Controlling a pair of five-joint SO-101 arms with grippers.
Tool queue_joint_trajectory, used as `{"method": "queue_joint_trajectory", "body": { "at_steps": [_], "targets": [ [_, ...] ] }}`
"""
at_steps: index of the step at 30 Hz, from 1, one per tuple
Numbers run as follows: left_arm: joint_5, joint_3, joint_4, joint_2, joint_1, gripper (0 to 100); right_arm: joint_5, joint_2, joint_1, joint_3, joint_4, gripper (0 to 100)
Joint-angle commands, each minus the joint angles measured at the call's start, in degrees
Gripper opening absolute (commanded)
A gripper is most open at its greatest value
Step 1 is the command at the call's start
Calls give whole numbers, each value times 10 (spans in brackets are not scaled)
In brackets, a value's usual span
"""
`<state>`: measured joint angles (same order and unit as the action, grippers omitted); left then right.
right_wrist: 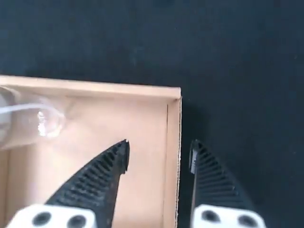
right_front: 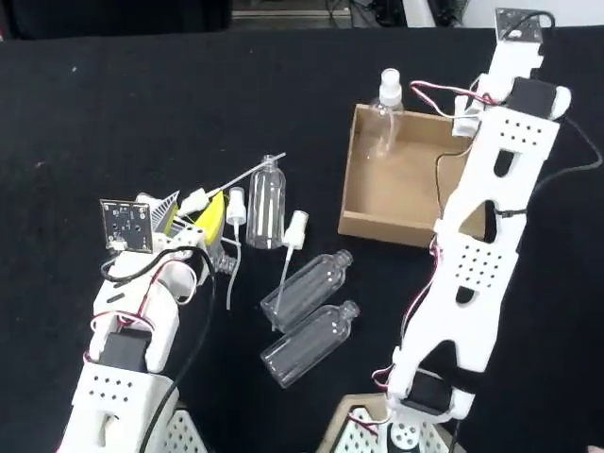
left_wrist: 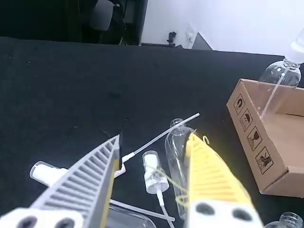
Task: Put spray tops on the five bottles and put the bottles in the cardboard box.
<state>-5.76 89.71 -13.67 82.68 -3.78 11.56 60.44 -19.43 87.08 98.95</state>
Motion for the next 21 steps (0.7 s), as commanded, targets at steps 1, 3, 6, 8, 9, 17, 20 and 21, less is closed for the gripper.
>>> {"method": "queue_joint_trajectory", "body": {
  "at_steps": [1,3,6,8,9,17,20,21],
  "targets": [
    [5,-5,13,6,3,220,5,26,-21,44,-4,168],
    [5,-5,13,6,3,220,5,55,-24,55,-20,167],
    [5,-5,13,6,3,220,23,95,-20,80,-37,166],
    [5,-5,13,6,3,220,29,113,-16,87,-49,166],
    [5,-5,13,6,3,220,29,116,-14,87,-59,166],
    [5,-5,13,6,3,220,30,137,-5,85,-121,169],
    [5,-5,13,6,3,220,30,138,4,85,-134,169],
    [5,-5,13,6,3,220,30,138,8,84,-136,169]
  ]
}}
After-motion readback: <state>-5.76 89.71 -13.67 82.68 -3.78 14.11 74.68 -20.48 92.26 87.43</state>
